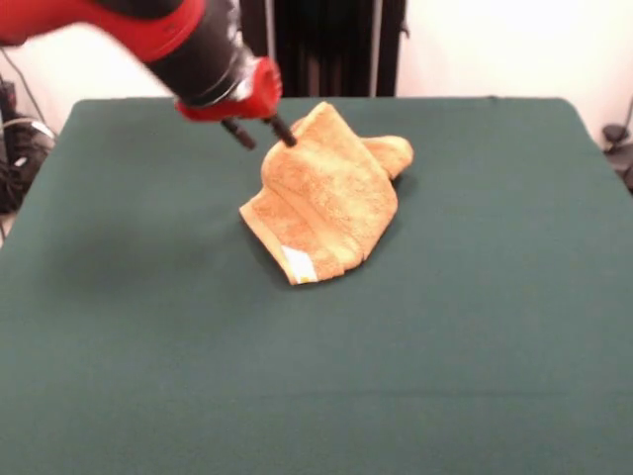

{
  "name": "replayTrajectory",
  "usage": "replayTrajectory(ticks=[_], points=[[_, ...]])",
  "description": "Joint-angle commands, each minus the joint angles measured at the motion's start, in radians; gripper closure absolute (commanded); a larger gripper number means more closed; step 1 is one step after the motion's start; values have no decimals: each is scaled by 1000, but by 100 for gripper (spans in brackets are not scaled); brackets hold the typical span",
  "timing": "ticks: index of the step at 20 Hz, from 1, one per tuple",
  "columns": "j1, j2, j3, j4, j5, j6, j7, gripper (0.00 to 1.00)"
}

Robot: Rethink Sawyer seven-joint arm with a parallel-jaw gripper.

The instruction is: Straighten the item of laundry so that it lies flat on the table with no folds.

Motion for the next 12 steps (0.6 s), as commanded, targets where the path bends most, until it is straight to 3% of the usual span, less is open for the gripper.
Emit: replayTrajectory(ticks=[1, 7, 12], points=[[-49, 309, 125, -170, 15, 81, -481, 0], [-78, 418, 115, -261, 12, 85, -534, 0], [-110, 443, 118, -231, 58, 104, -504, 0]])
